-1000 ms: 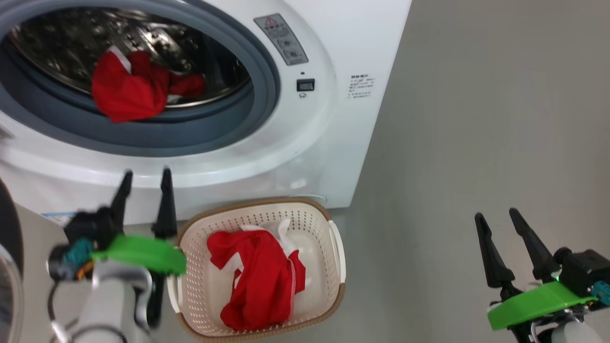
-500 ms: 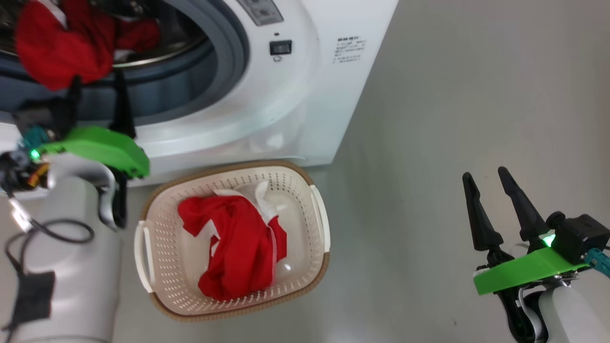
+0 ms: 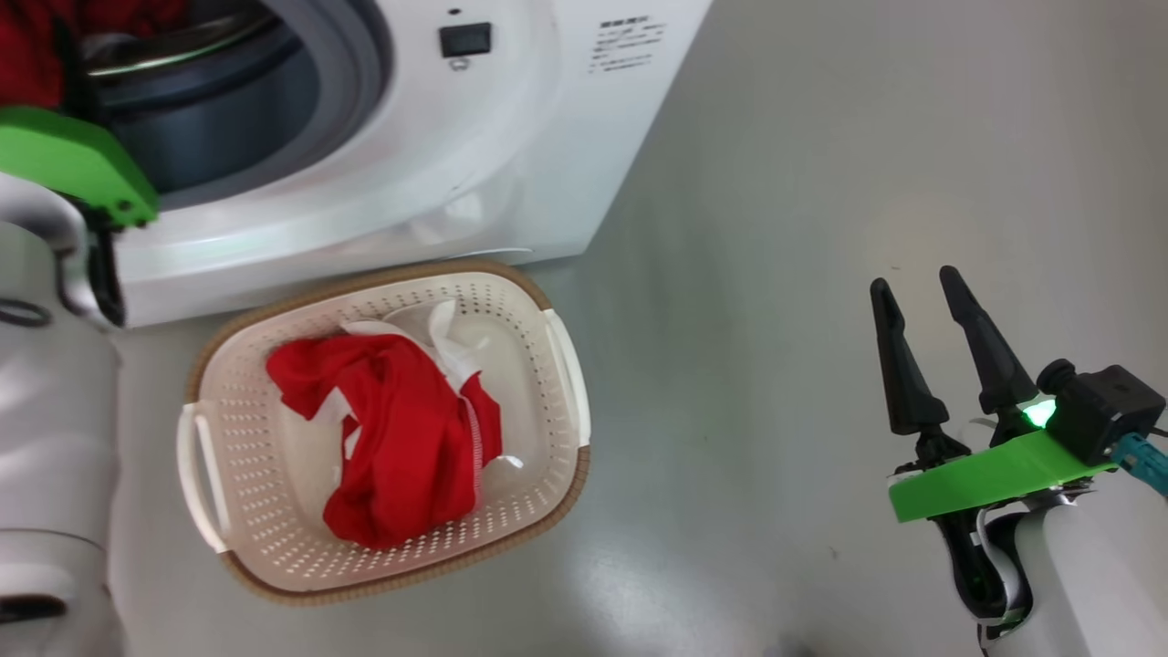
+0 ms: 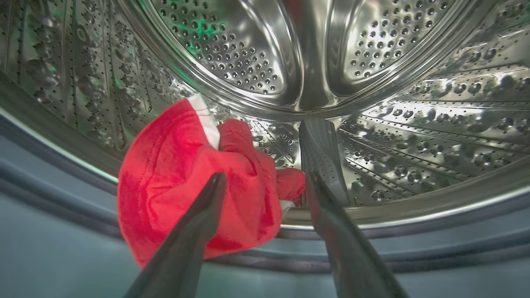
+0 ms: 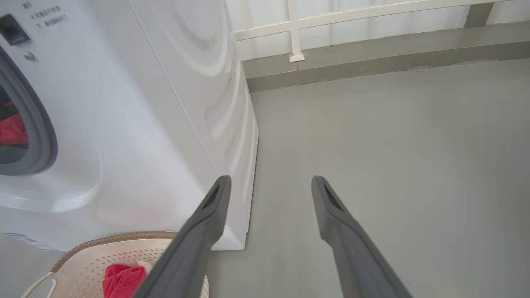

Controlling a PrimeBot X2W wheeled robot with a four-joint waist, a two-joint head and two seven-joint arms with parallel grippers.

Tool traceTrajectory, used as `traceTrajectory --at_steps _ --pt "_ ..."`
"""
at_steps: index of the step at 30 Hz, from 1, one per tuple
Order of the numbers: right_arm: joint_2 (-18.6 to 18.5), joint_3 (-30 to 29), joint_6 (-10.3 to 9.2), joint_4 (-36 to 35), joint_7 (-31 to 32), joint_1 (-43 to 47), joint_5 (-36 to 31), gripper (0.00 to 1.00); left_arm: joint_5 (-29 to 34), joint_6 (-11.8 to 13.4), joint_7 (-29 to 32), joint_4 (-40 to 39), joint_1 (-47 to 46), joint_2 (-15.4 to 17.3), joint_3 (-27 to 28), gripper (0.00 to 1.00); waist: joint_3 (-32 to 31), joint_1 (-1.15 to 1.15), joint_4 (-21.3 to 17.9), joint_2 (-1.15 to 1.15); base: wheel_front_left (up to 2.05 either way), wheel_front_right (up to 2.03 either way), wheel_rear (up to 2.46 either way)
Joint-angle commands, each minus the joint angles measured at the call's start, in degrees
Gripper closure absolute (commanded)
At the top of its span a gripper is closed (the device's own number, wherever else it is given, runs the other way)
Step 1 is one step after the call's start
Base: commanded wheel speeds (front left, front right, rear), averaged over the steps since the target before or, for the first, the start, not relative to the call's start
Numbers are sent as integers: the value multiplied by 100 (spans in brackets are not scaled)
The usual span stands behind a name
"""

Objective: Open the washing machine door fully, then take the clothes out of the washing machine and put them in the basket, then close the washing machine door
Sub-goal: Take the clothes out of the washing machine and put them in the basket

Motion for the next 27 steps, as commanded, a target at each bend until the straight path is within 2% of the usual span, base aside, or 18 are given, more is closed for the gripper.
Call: traceTrajectory --at_steps 1,8,15,16,17,18,19,20,21,27 --pt "-9 170 36 -132 -37 -9 13 0 -6 94 -45 -6 -91 338 83 0 101 0 -130 0 0 0 0" --pt "55 255 36 -128 -37 -33 35 0 102 318 0 463 -307 692 -14 0 170 0 -290 0 0 0 0" --pt "90 311 36 -128 -37 -56 53 0 114 386 85 626 -412 899 -87 0 264 0 -370 0 0 0 0" --pt "90 308 36 -125 -37 -62 55 0 111 389 83 637 -422 908 -97 9 268 0 -371 0 0 0 0" --pt "90 305 36 -122 -37 -67 55 0 130 377 80 646 -426 915 -131 46 269 0 -372 0 0 0 0" --pt "89 303 36 -119 -37 -72 54 0 150 361 79 654 -422 929 -166 60 268 0 -375 0 0 0 0" --pt "86 296 36 -122 -37 -80 50 0 136 359 75 662 -420 944 -165 79 268 0 -373 0 0 0 0" --pt "86 296 36 -122 -37 -80 50 0 136 359 75 662 -420 944 -165 79 268 0 -373 0 0 0 0" --pt "85 287 36 -128 -37 -88 46 0 121 356 71 668 -417 949 -163 100 267 0 -367 0 0 0 0" --pt "68 247 36 -154 -37 -98 14 0 19 252 -6 645 -382 866 -162 100 205 0 -270 0 0 0 0"
